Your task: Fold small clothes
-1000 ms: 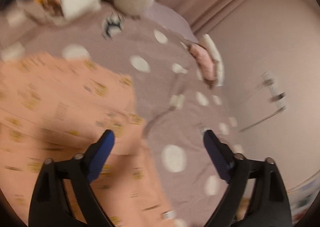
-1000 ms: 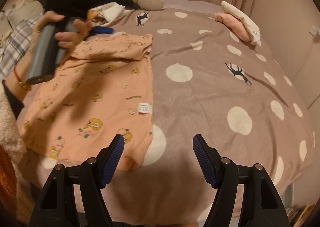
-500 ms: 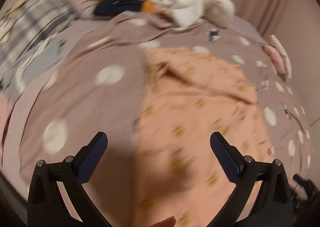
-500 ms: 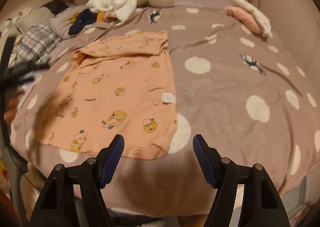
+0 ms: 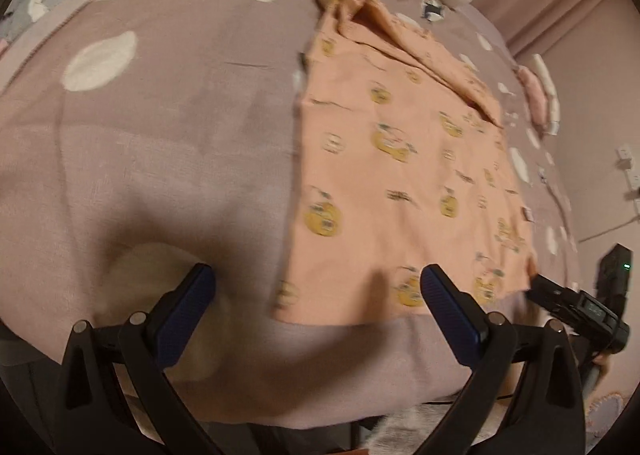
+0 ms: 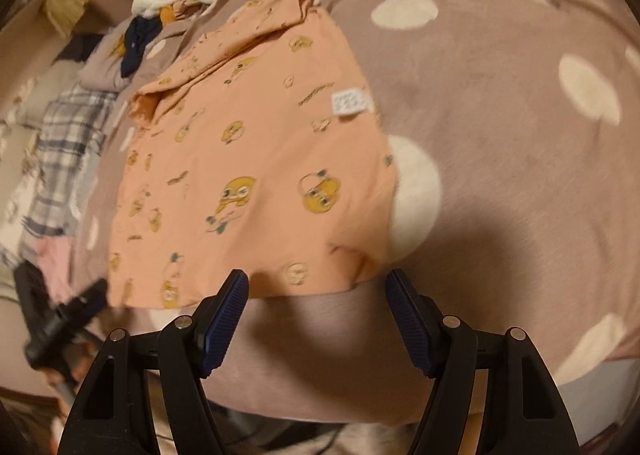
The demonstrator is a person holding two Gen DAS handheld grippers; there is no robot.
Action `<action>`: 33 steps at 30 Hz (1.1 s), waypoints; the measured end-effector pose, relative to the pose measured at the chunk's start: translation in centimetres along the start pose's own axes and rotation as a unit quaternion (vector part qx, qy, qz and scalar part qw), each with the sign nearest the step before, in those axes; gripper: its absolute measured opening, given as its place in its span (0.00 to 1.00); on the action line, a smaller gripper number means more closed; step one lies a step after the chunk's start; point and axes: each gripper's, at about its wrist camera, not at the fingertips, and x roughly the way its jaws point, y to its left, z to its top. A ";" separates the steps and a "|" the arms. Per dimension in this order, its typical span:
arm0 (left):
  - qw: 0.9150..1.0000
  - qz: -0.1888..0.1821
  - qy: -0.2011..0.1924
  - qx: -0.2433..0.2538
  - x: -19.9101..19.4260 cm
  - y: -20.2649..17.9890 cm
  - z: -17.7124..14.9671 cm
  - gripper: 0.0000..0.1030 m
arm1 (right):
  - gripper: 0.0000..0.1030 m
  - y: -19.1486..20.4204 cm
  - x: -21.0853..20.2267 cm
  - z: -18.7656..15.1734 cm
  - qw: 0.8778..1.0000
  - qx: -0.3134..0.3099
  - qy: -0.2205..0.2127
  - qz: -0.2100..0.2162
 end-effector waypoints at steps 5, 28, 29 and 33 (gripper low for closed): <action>0.998 -0.062 0.025 -0.011 1.4 -1.8 0.3 0.98 | 0.74 0.1 1.1 0.7 0.999 0.013 0.003 0.053; 0.997 -0.027 -0.010 -0.067 0.6 -3.1 2.1 0.04 | 0.13 -1.9 -1.1 2.5 0.990 0.075 -0.054 0.107; 0.997 -0.029 -0.015 -0.069 0.3 -3.1 2.2 0.04 | 0.13 -1.8 -1.3 2.5 0.990 0.076 -0.057 0.107; 0.998 -0.015 -0.011 -0.052 0.4 -3.3 1.9 0.04 | 0.13 -1.4 -1.8 2.2 0.995 0.055 -0.063 0.054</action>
